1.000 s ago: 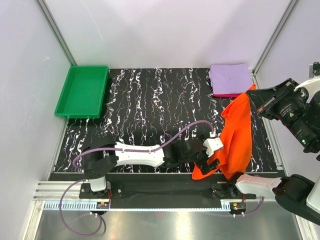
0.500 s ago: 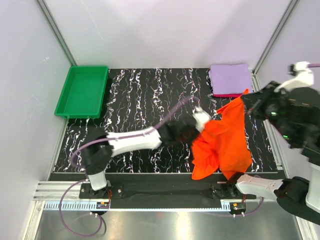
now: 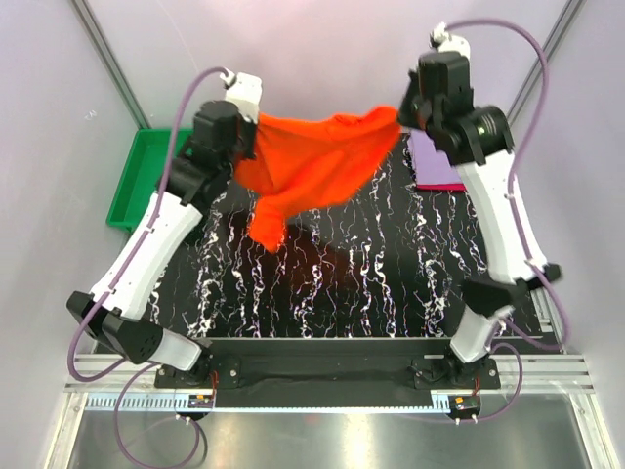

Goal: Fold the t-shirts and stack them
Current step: Flatten the tshirt out

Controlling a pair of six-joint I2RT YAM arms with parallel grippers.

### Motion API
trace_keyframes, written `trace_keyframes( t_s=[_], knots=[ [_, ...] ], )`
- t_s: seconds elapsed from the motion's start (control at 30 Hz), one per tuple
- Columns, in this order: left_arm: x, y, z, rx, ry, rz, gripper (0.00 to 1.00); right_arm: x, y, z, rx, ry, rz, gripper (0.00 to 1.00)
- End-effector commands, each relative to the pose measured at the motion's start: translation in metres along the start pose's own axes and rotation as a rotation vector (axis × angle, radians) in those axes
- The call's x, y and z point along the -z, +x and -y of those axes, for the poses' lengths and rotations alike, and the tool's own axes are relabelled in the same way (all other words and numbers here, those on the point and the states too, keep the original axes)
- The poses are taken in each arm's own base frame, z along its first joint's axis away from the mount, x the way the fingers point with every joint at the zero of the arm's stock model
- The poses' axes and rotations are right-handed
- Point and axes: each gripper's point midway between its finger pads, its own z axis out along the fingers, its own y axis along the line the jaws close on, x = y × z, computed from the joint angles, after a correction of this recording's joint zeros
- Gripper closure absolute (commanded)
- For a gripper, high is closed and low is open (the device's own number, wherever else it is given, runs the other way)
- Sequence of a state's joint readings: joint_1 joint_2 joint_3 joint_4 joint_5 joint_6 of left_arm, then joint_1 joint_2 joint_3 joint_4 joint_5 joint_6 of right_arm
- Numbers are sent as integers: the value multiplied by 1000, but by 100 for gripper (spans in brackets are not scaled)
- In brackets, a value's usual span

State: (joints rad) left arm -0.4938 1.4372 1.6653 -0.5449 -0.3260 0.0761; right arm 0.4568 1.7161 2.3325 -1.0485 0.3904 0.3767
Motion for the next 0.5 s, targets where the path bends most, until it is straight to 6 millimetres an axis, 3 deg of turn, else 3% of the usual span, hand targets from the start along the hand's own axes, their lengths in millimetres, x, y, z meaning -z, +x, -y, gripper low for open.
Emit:
trace_keyframes(
  t_s=[0.0, 0.03, 0.1, 0.13, 0.17, 0.2, 0.27, 0.3, 0.37, 0.4, 0.47],
  knots=[
    [11, -48, -48, -81, -172, 99, 100, 47, -92, -36, -64, -225, 250, 100],
    [15, -55, -50, -85, -176, 117, 98, 57, -107, -44, -94, -271, 293, 100],
    [27, -62, -55, -95, -177, 142, 93, 65, -105, -50, -112, -316, 275, 100],
    [30, -59, -56, -100, -180, 141, 93, 65, -88, -49, -112, -322, 215, 100],
    [27, -42, -54, -116, -175, 103, 92, 65, -85, -48, -122, -327, 216, 100],
    [27, -32, -53, -131, -171, 83, 92, 67, -57, -36, -110, -305, 151, 100],
    [37, -13, -49, -138, -133, 60, 92, 71, -31, -24, -138, -285, 103, 100],
    [31, 22, -43, -148, -115, -13, 92, 75, 0, -9, -134, -262, 42, 100],
    [45, 49, -38, -116, -82, -37, 92, 82, 38, 8, -157, -222, -50, 100],
    [46, 88, -29, -87, -52, -121, 93, 91, 65, 24, -162, -193, -98, 100],
    [60, 115, -6, -7, 63, -165, 93, 101, 100, 46, -187, -132, -172, 100]
  ],
)
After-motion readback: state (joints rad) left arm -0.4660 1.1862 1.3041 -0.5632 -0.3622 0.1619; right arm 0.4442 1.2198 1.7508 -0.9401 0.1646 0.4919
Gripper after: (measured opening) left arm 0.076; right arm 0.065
